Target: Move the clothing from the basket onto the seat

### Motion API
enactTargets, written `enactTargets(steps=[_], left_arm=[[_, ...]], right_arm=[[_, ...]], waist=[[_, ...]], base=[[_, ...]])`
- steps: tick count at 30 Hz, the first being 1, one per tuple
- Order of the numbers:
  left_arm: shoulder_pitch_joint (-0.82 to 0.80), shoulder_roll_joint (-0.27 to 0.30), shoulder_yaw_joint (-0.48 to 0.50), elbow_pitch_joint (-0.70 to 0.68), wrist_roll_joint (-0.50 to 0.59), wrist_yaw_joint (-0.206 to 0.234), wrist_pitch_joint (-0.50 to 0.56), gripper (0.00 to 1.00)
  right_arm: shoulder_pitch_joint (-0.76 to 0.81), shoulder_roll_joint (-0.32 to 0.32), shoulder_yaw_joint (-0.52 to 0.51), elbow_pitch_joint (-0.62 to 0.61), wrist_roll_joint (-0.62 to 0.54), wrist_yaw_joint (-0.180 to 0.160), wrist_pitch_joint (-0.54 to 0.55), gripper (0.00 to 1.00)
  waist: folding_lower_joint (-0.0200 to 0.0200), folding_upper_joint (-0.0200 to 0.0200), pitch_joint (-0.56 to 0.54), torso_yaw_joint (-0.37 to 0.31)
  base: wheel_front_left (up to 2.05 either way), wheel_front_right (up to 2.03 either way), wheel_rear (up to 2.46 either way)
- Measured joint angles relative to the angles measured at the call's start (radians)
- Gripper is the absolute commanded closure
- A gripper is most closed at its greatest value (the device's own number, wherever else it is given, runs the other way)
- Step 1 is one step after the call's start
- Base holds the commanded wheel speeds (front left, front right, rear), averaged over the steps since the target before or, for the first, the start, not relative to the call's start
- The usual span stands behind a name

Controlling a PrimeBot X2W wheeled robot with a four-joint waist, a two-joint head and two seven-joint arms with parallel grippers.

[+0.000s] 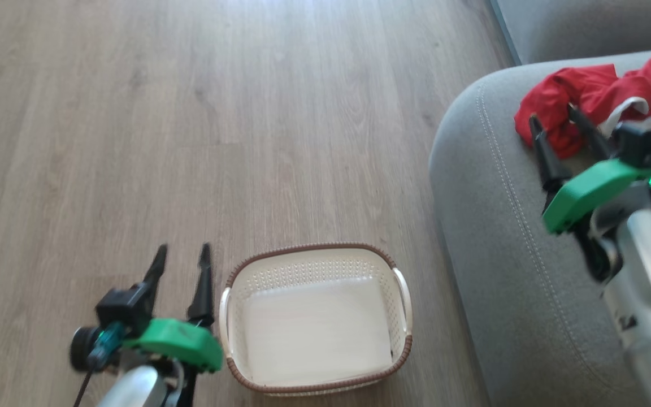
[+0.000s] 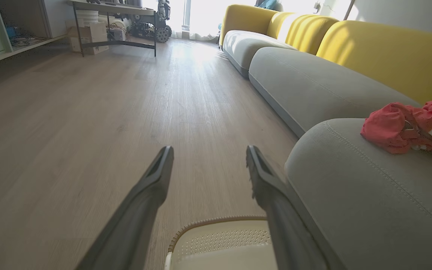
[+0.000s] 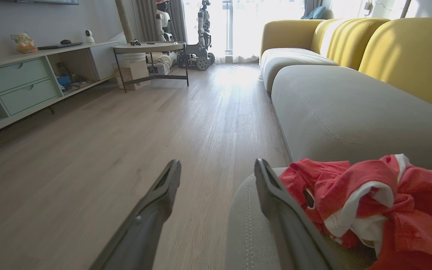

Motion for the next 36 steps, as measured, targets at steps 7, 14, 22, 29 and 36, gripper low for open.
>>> enactTargets(steps=[7, 14, 22, 29, 36], left_arm=[[0.112, 0.024, 0.089, -0.061, 0.011, 0.044, 0.000, 0.00], [0.235, 0.030, 0.147, -0.095, 0.028, 0.053, 0.000, 0.00], [0.294, 0.031, 0.181, -0.103, 0.042, 0.053, 0.000, 0.00], [0.352, 0.031, 0.205, -0.128, 0.044, 0.043, 0.000, 0.00], [0.367, 0.027, 0.213, -0.144, 0.062, 0.025, 0.000, 0.00]], right_arm=[[0.151, 0.098, -0.098, -0.086, -0.081, 0.000, -0.007, 0.00], [0.337, 0.217, -0.206, -0.252, -0.215, 0.000, -0.005, 0.00], [0.504, 0.244, -0.240, -0.371, -0.228, 0.000, -0.005, 0.00], [0.588, 0.249, -0.208, -0.413, -0.195, 0.000, -0.011, 0.00], [0.598, 0.249, -0.209, -0.432, -0.196, 0.000, -0.020, 0.00]], waist=[[0.0000, 0.0000, -0.029, 0.036], [0.0000, 0.0000, -0.063, 0.065], [0.0000, 0.0000, -0.084, 0.076], [0.0000, 0.0000, -0.093, 0.071], [0.0000, 0.0000, -0.101, 0.064]], base=[[0.00, 0.00, 0.00], [0.00, 0.00, 0.00], [0.00, 0.00, 0.00], [0.00, 0.00, 0.00], [0.00, 0.00, 0.00]])
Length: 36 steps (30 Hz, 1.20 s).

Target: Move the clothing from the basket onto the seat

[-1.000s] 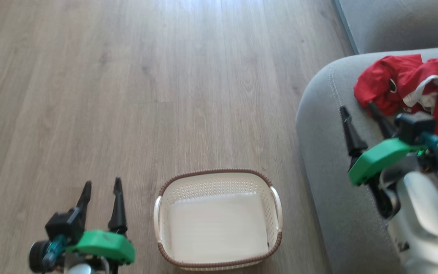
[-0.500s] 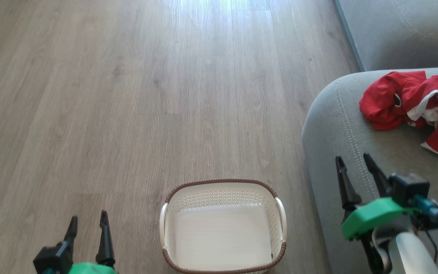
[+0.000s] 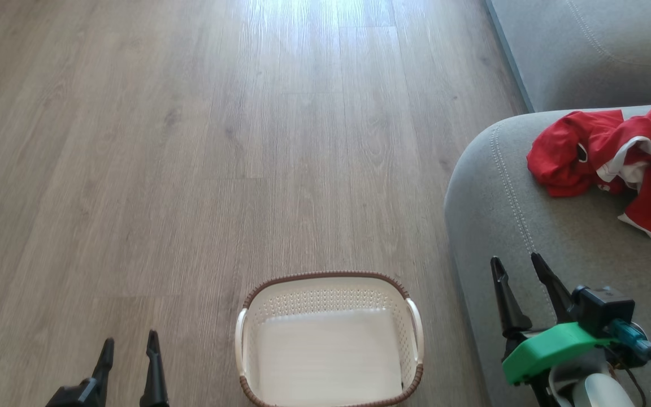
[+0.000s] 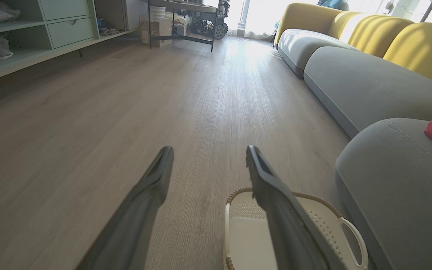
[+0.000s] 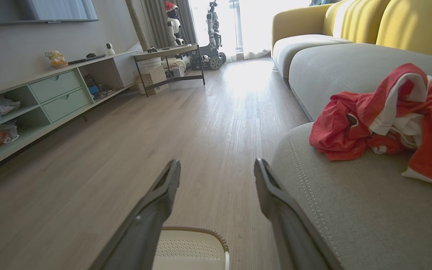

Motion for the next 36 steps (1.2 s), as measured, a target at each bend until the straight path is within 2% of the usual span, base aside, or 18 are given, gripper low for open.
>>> enactTargets(steps=[7, 24, 25, 32, 36], left_arm=[[0.000, -0.004, 0.001, -0.001, 0.009, -0.016, 0.000, 0.00], [-0.007, -0.011, 0.003, 0.017, 0.009, -0.024, 0.000, 0.00], [-0.007, -0.012, 0.002, 0.021, 0.008, -0.024, 0.001, 1.00], [0.028, -0.047, -0.012, 0.099, 0.004, -0.025, 0.007, 1.00], [0.034, -0.053, -0.004, 0.101, -0.030, -0.034, 0.017, 1.00]], right_arm=[[0.000, 0.000, 0.000, -0.004, 0.000, 0.000, -0.004, 0.00], [0.000, 0.000, -0.002, -0.004, 0.000, 0.000, -0.009, 0.00], [0.000, 0.000, -0.002, 0.001, 0.000, 0.000, -0.009, 1.00], [0.054, 0.000, 0.000, 0.100, 0.002, 0.000, -0.004, 1.00], [0.062, 0.000, -0.002, 0.104, 0.047, 0.000, 0.004, 1.00]], waist=[[0.0000, 0.0000, 0.002, 0.000], [0.0000, 0.0000, 0.005, 0.002], [0.0000, 0.0000, 0.006, 0.002], [0.0000, 0.0000, 0.006, 0.002], [0.0000, 0.0000, 0.008, 0.000]], base=[[0.00, 0.00, 0.00], [0.00, 0.00, 0.00], [0.00, 0.00, 0.00], [0.00, 0.00, 0.00], [0.00, 0.00, 0.00]])
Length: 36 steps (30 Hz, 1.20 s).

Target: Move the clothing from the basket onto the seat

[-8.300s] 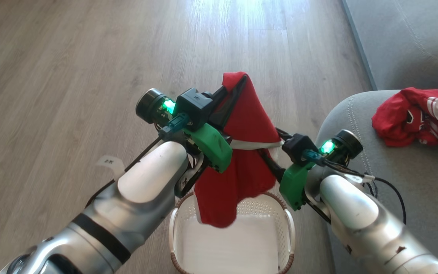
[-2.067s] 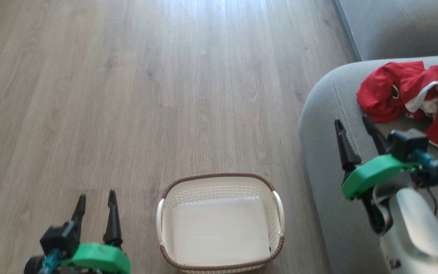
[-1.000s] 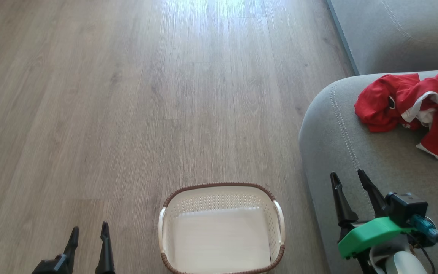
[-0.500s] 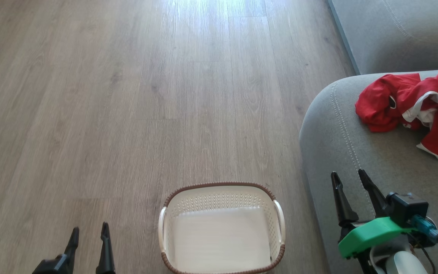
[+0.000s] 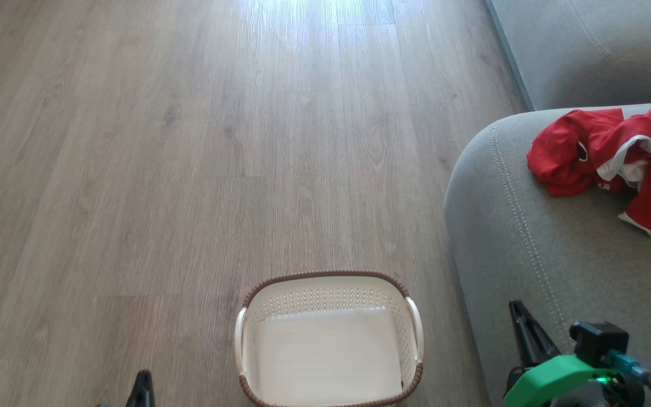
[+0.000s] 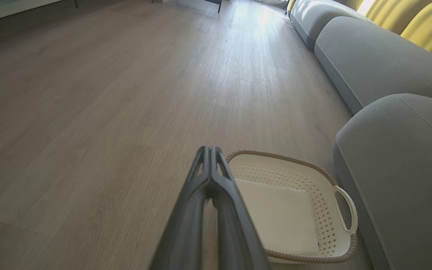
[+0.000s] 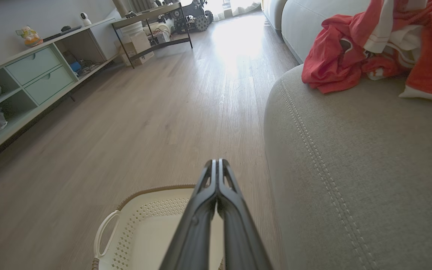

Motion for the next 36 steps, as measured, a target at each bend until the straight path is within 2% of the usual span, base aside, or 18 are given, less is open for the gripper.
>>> enactTargets(steps=[36], left_arm=[[-0.031, -0.055, 0.130, -0.025, -0.304, -0.088, 0.100, 1.00]], right_arm=[[-0.030, 0.000, -0.044, -0.018, 0.397, 0.000, 0.086, 1.00]], waist=[[0.0000, 0.0000, 0.014, -0.015]], base=[[0.00, 0.00, 0.00]])
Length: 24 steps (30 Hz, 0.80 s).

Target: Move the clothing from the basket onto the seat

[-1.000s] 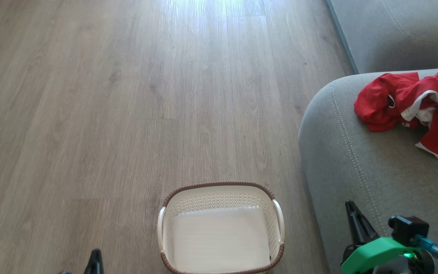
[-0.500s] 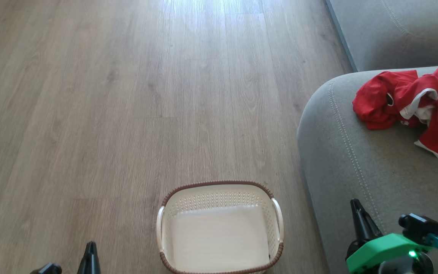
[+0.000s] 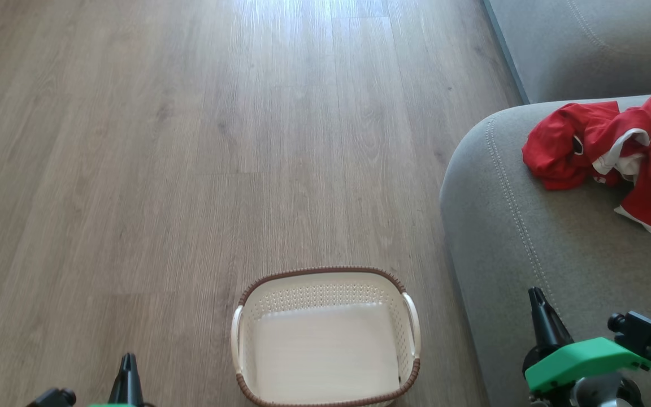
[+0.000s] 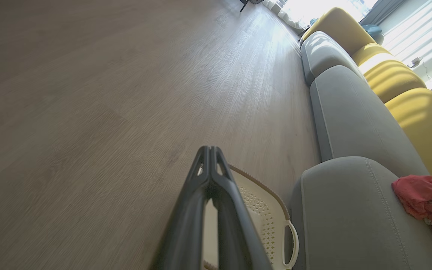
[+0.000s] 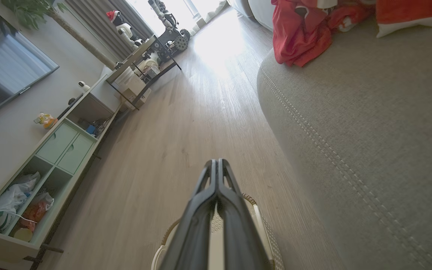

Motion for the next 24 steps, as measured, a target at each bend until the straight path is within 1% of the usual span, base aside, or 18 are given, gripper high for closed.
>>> enactTargets(steps=[2, 9, 24], left_arm=[[-0.013, -0.003, 0.009, -0.003, -0.026, -0.004, 0.009, 1.00], [-0.016, -0.017, 0.030, -0.008, -0.068, -0.017, 0.024, 1.00], [-0.037, -0.041, 0.086, -0.023, -0.204, -0.056, 0.069, 1.00]], right_arm=[[0.000, 0.000, -0.002, -0.001, 0.035, 0.000, 0.007, 1.00], [-0.004, 0.000, -0.007, -0.002, 0.091, 0.000, 0.024, 1.00], [-0.024, 0.000, -0.028, -0.012, 0.270, 0.000, 0.057, 1.00]], waist=[[0.0000, 0.0000, 0.001, -0.001], [0.0000, 0.0000, 0.003, -0.003], [0.0000, 0.0000, 0.009, -0.010]], base=[[0.00, 0.00, 0.00], [0.00, 0.00, 0.00], [0.00, 0.00, 0.00]])
